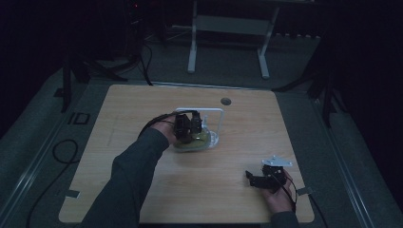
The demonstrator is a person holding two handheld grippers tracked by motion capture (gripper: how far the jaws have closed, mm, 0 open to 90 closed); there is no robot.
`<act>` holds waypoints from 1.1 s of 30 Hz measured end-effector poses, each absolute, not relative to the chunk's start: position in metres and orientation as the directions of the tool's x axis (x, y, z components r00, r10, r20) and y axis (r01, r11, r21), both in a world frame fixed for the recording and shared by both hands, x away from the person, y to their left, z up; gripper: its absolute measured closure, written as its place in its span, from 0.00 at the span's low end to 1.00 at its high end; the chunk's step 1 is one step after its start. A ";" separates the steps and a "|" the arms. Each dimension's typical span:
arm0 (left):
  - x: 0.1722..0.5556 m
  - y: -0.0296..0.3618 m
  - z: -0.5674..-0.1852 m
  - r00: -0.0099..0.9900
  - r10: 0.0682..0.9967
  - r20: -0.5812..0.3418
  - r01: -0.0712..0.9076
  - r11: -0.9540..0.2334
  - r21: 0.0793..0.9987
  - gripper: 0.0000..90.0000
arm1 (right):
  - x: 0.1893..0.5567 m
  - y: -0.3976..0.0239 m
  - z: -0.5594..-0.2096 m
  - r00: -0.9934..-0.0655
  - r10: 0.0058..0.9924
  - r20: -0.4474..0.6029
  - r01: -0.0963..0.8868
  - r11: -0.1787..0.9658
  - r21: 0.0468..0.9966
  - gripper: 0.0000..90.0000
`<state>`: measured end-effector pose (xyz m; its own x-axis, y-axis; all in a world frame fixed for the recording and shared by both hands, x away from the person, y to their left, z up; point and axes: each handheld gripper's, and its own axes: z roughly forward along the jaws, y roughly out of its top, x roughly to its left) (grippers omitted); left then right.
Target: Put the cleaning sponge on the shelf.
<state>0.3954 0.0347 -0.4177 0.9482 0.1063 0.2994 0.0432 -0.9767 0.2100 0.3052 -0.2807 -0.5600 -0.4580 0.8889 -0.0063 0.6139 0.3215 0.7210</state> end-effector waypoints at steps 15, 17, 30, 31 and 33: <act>0.399 0.022 -0.422 0.945 0.070 0.319 0.005 -0.979 0.202 0.80 | 0.305 -0.281 -0.560 -0.458 0.889 -0.006 0.614 0.321 0.721 0.13; 0.399 0.020 -0.423 0.944 0.063 0.324 0.000 -0.981 0.192 0.80 | 0.305 -0.281 -0.560 -0.458 0.889 -0.006 0.614 0.321 0.721 0.13; 0.404 0.010 -0.422 0.933 0.032 0.358 -0.023 -0.989 0.148 0.80 | 0.305 -0.281 -0.560 -0.458 0.889 -0.006 0.614 0.321 0.721 0.13; 0.404 0.010 -0.423 0.933 0.030 0.358 -0.024 -0.989 0.145 0.80 | 0.305 -0.281 -0.560 -0.458 0.889 -0.006 0.614 0.321 0.721 0.13; 0.406 0.010 -0.425 0.934 0.030 0.356 -0.022 -0.990 0.140 0.80 | 0.305 -0.281 -0.560 -0.458 0.889 -0.006 0.614 0.321 0.721 0.13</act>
<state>0.4059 0.0100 -0.4248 0.9339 0.0298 0.3564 -0.0219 -0.9899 0.1402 0.3051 -0.2807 -0.5600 -0.4579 0.8890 -0.0060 0.6142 0.3212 0.7209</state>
